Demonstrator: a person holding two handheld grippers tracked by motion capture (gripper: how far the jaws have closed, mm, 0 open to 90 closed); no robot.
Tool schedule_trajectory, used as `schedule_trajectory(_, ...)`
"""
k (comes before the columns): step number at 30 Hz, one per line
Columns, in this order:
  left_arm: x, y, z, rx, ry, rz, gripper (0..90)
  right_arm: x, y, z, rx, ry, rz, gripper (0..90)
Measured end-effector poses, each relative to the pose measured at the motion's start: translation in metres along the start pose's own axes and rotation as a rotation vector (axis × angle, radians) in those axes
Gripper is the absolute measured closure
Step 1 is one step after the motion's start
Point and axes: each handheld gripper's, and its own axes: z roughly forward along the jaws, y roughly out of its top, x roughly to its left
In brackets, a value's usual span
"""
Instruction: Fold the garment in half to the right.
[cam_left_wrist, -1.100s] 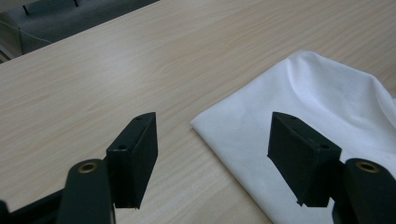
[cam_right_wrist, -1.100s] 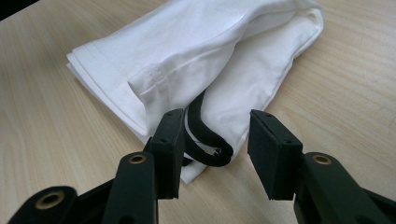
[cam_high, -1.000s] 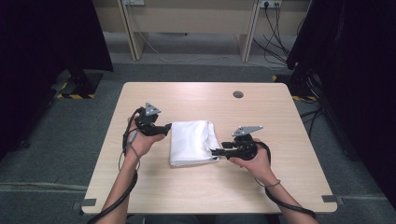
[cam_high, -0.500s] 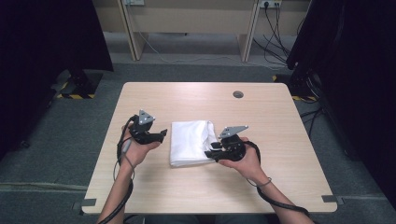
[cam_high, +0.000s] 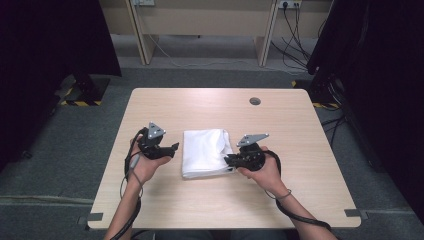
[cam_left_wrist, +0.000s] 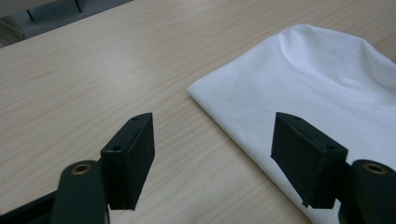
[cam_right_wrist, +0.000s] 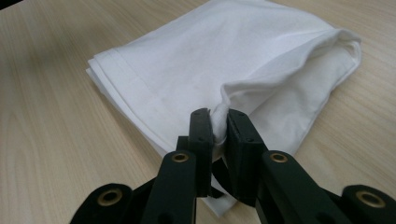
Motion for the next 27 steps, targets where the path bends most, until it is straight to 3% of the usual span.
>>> schedule_trajectory(11,-0.007,-0.001,-0.001,-0.007,-0.010,0.035,29.3,0.000,-0.017,-0.007,0.053,-0.031,-0.027,78.8)
schedule_trajectory(17,-0.008,-0.003,-0.004,-0.009,-0.006,0.035,29.3,0.000,-0.021,-0.012,0.100,-0.057,-0.048,71.0)
schedule_trajectory(19,-0.009,-0.003,-0.005,-0.011,-0.008,0.040,29.3,0.001,-0.019,-0.016,0.095,-0.072,-0.058,67.9)
schedule_trajectory(24,-0.011,-0.001,-0.004,-0.015,-0.009,0.041,29.3,-0.001,-0.003,-0.023,0.026,-0.110,-0.048,62.4)
schedule_trajectory(27,-0.013,0.000,-0.003,-0.017,-0.011,0.041,29.3,-0.003,0.006,-0.020,0.005,-0.111,-0.044,60.3)
